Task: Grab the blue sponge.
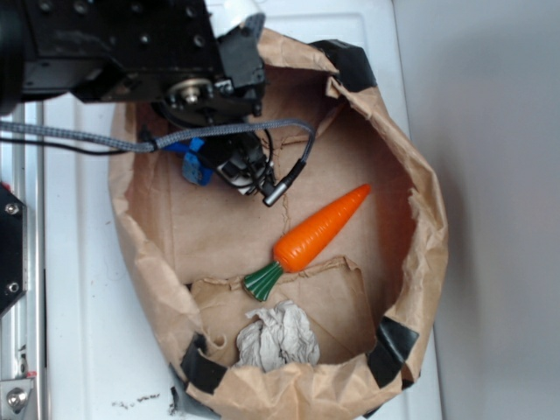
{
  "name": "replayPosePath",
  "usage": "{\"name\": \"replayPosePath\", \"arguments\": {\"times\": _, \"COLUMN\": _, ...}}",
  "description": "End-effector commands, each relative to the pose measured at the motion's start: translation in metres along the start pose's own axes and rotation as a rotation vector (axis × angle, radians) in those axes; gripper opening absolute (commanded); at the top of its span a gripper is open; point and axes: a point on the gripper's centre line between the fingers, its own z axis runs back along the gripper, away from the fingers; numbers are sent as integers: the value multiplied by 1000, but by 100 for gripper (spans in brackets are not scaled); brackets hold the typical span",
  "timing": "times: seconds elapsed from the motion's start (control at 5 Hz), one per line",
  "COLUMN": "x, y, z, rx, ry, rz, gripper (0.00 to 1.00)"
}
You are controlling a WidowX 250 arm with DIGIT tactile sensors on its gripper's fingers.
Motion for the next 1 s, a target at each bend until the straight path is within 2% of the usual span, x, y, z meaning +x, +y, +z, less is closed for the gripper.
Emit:
{"name": "replayPosePath", "arguments": {"times": 0.0, "x": -10, "y": 3, "z": -14, "rx": -38, "ry": -18, "rz": -34, "gripper": 100}}
{"name": "replayPosePath", "arguments": {"times": 0.2, "x": -13, "y": 3, "z": -16, "rx": -48, "ry": -46, "rz": -24, "gripper": 0}}
{"name": "replayPosePath", "arguments": {"times": 0.4, "x": -15, "y": 5, "z": -14, "rx": -48, "ry": -72, "rz": -14, "gripper": 0}}
{"name": "replayPosePath", "arguments": {"times": 0.6, "x": -17, "y": 7, "z": 9, "rx": -54, "ry": -54, "rz": -14, "gripper": 0}}
{"name": "replayPosePath", "arguments": {"times": 0.8, "x": -13, "y": 5, "z": 54, "rx": -118, "ry": 62, "rz": -32, "gripper": 0}}
